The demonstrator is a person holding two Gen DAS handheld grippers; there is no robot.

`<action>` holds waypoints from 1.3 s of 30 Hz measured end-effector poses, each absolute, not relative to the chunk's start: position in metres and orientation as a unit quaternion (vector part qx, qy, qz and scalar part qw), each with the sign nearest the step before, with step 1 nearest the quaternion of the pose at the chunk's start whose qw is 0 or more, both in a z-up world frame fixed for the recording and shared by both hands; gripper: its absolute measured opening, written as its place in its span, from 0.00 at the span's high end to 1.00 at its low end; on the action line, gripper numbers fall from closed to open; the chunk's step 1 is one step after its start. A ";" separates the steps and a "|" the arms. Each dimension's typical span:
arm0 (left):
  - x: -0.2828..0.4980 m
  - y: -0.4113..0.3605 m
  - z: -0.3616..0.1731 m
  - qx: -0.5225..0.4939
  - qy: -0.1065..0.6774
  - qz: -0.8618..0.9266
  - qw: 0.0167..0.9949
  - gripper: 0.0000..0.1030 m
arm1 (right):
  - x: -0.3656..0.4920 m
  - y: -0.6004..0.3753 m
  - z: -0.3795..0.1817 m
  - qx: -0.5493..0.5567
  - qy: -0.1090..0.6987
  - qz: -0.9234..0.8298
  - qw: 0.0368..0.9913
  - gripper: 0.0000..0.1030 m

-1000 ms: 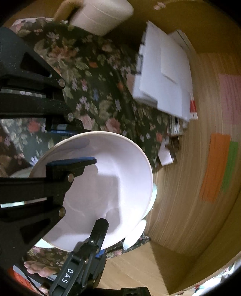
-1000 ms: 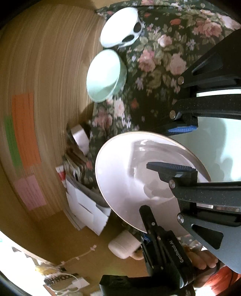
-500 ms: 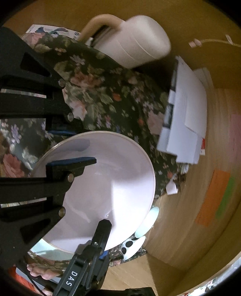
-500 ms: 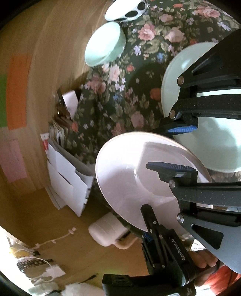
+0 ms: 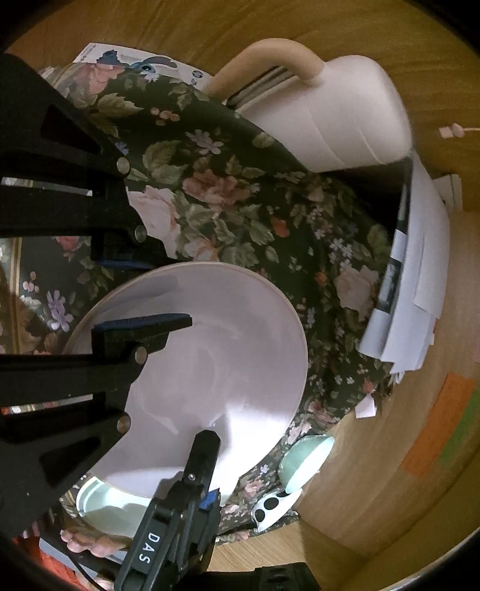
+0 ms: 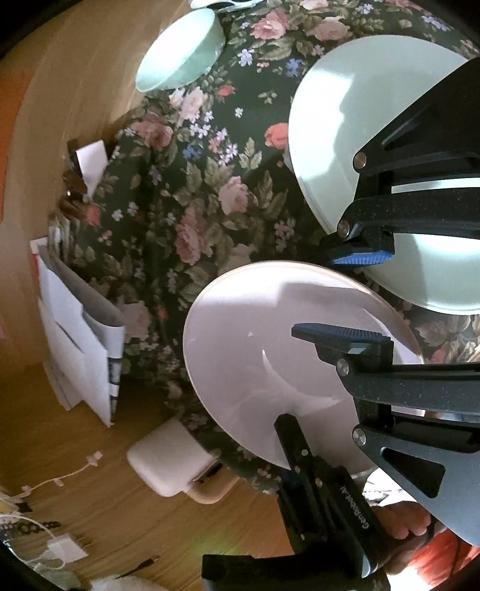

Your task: Organize plates and bowls

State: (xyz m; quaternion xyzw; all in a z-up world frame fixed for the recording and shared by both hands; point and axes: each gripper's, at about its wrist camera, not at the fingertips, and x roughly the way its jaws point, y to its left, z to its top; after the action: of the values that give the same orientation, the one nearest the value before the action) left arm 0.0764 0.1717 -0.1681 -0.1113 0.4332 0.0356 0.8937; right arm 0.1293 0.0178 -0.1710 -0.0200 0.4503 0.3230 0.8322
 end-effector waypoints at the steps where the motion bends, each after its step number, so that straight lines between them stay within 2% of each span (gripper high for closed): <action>1: 0.076 0.173 -0.170 -0.112 0.434 0.036 0.893 0.80 | 0.129 0.020 -0.173 -0.022 0.452 0.323 0.831 0.76; 16: 0.079 0.178 -0.174 -0.104 0.436 0.049 0.893 0.80 | 0.129 0.023 -0.175 -0.023 0.458 0.318 0.830 0.71; 21: 0.082 0.178 -0.156 -0.103 0.420 0.064 0.900 0.70 | 0.125 0.009 -0.162 -0.010 0.436 0.318 0.842 0.63; 23: 0.081 0.174 -0.147 -0.097 0.410 0.066 0.904 0.62 | 0.123 0.002 -0.154 -0.007 0.422 0.313 0.851 0.52; 28: 0.082 0.156 -0.124 -0.077 0.381 0.058 0.919 0.50 | 0.119 -0.022 -0.133 -0.003 0.384 0.294 0.875 0.39; 30: 0.080 0.147 -0.114 -0.069 0.366 0.051 0.926 0.47 | 0.119 -0.033 -0.125 0.001 0.371 0.285 0.884 0.37; 35: 0.081 0.120 -0.094 -0.046 0.337 0.030 0.940 0.33 | 0.120 -0.066 -0.108 0.006 0.344 0.254 0.904 0.26; 39: 0.092 0.096 -0.080 -0.040 0.327 0.014 0.944 0.26 | 0.122 -0.091 -0.096 0.011 0.326 0.230 0.917 0.26</action>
State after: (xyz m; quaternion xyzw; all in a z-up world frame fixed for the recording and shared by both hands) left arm 0.0915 0.0965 -0.0799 -0.0399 0.3274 0.0143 0.9439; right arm 0.1217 -0.0914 -0.0963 0.0113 0.3260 0.2300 0.9169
